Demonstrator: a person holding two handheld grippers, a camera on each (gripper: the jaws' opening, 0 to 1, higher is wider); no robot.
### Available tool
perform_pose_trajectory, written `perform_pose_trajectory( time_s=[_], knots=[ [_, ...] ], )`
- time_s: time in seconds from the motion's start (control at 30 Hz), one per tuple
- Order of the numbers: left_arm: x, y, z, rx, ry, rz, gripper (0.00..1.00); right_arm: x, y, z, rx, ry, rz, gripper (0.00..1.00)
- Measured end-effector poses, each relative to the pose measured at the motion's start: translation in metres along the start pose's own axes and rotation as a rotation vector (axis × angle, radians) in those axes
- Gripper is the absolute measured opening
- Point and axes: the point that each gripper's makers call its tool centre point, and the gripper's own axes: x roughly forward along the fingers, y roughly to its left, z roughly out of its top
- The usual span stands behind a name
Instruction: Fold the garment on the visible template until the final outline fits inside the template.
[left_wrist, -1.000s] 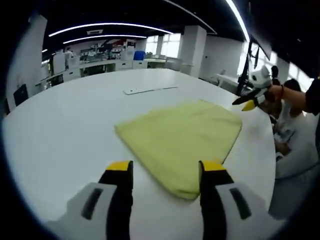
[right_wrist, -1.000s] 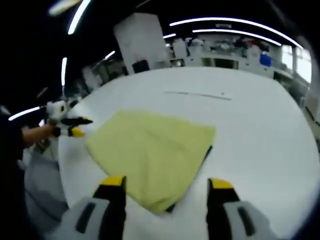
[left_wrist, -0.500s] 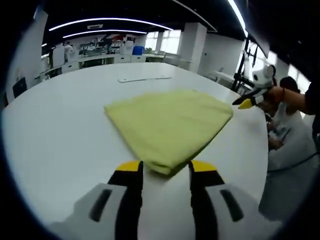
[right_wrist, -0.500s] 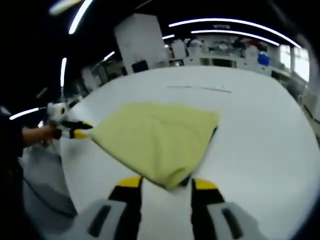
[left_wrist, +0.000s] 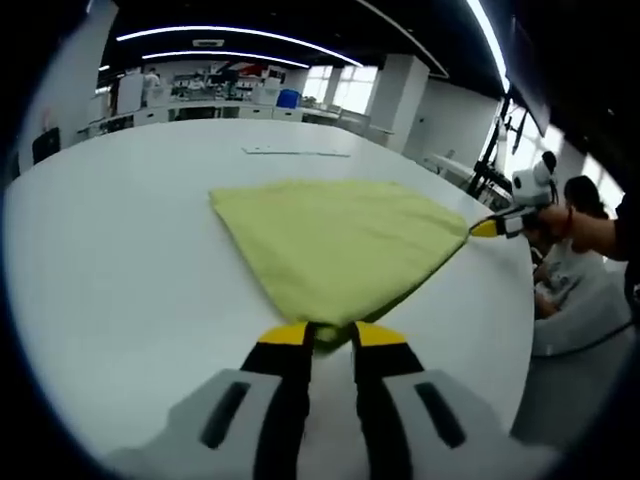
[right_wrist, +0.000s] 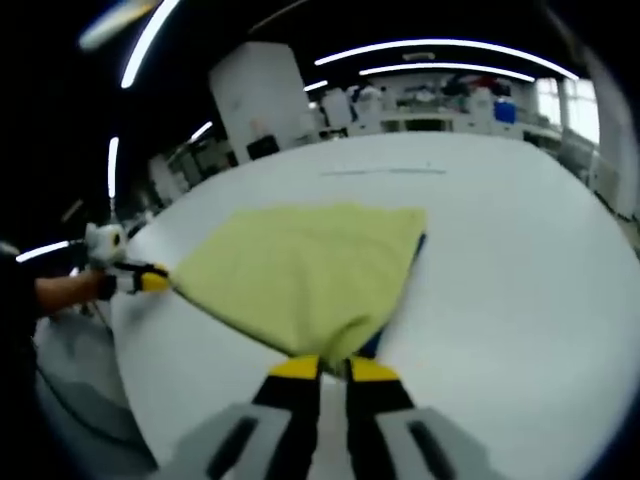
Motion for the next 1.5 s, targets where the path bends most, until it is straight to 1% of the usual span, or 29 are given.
perform_pose_trajectory(
  time_s=[0.1,0.17,0.27,0.47,0.57,0.7,0.77,0.87,0.93,1.0,1.1,1.13,1.2,1.23,1.3,1.37,1.43,1.5],
  knots=[
    [0.0,0.001,0.0,-0.001,-0.003,0.003,0.07,0.001,-0.001,-0.002,-0.005,0.004,-0.01,0.0],
    [-0.001,0.0,0.0,-0.001,-0.004,-0.001,0.06,0.001,-0.002,0.0,0.003,-0.01,-0.011,0.0],
    [-0.001,0.0,-0.003,0.017,0.012,-0.006,0.01,0.0,-0.001,0.0,0.0,-0.015,-0.012,0.0],
    [-0.003,0.001,-0.002,0.041,0.021,-0.002,0.0,-0.003,-0.002,-0.001,-0.042,-0.005,-0.007,0.0],
    [-0.005,0.005,-0.002,0.062,0.029,0.008,0.0,-0.007,-0.006,-0.002,-0.087,0.012,-0.025,0.0],
    [-0.008,0.008,-0.002,0.073,0.034,0.021,0.0,-0.01,-0.012,-0.002,-0.098,0.019,-0.044,0.0],
    [-0.009,0.01,-0.003,0.085,0.041,0.033,0.0,-0.012,-0.018,-0.003,-0.11,0.029,-0.065,0.0],
    [-0.011,0.012,-0.004,0.092,0.046,0.043,0.0,-0.017,-0.028,-0.003,-0.135,0.041,-0.12,0.0],
    [-0.011,0.016,-0.004,0.097,0.048,0.064,0.0,-0.018,-0.027,-0.002,-0.115,0.031,-0.109,0.0],
    [-0.011,0.016,-0.002,0.074,0.035,0.07,0.0,-0.016,-0.027,-0.005,-0.123,0.042,-0.114,0.0],
    [-0.011,0.018,-0.005,0.089,0.044,0.09,0.0,-0.012,-0.027,-0.008,-0.19,0.066,-0.148,0.0],
    [-0.01,0.018,-0.005,0.091,0.046,0.095,0.0,-0.011,-0.027,-0.009,-0.192,0.069,-0.156,0.0],
    [-0.01,0.019,-0.006,0.04,0.053,0.12,0.0,-0.009,-0.025,-0.009,-0.179,0.069,-0.155,0.0],
    [-0.01,0.018,-0.005,0.046,0.052,0.12,0.0,-0.008,-0.025,-0.008,-0.17,0.068,-0.155,0.0],
    [-0.01,0.019,-0.005,0.07,0.072,0.139,0.0,-0.008,-0.029,-0.007,-0.128,0.056,-0.177,0.0],
    [-0.009,0.018,-0.004,0.069,0.069,0.142,0.01,-0.008,-0.031,-0.005,-0.051,0.026,-0.199,0.0],
    [-0.01,0.021,-0.005,0.056,0.072,0.15,0.02,-0.009,-0.032,-0.003,-0.013,0.002,-0.215,0.0],
    [-0.011,0.021,-0.005,0.049,0.071,0.156,0.05,-0.013,-0.037,-0.001,0.044,-0.013,-0.241,0.01]
  ],
)
